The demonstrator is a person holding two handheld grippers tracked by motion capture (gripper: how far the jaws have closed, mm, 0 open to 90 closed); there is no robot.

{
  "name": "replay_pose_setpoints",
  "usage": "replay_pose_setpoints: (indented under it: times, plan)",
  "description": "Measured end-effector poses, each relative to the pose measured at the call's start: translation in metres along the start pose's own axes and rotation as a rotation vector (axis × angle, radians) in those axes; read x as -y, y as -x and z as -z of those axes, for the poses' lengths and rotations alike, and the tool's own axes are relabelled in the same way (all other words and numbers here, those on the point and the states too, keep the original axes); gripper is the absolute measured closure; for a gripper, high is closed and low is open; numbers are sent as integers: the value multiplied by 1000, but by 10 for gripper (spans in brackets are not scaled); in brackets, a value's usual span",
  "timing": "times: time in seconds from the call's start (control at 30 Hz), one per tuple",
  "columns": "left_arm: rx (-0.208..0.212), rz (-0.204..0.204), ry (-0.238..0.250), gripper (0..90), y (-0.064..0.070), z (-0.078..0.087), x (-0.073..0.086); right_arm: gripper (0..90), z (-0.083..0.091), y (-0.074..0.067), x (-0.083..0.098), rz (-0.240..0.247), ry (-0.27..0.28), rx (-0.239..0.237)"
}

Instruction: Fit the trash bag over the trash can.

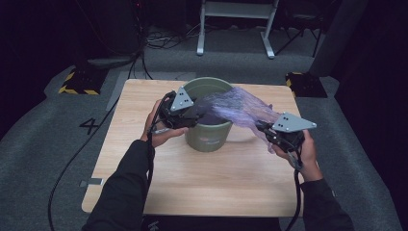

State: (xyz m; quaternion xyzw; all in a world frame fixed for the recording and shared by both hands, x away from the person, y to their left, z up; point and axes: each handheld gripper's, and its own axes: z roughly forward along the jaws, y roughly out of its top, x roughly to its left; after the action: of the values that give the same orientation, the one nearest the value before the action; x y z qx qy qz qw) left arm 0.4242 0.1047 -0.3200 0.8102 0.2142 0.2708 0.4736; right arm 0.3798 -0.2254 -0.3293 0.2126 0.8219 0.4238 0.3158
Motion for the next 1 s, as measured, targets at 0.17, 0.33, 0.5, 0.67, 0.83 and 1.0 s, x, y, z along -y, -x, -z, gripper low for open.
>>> replay_pose_setpoints:
  times: [0.17,0.33,0.5,0.67,0.83,1.0]
  plan:
    - [69,-33,38,328,16,0,-13,873,-4,-7,-16,51,-5,-8]
    - [110,-75,33,300,33,-10,-25,870,-9,-13,-27,81,-8,-20]
    - [91,-90,4,384,37,-19,-27,866,-11,-18,-34,90,3,-35]
    - [71,-126,-48,695,32,-23,-24,842,-10,-21,-36,92,18,-43]
    - [71,-145,-60,890,29,-21,-21,797,-8,-23,-36,81,29,-67]
    - [40,-134,-69,897,22,-16,-15,506,-6,-24,-37,58,30,-60]
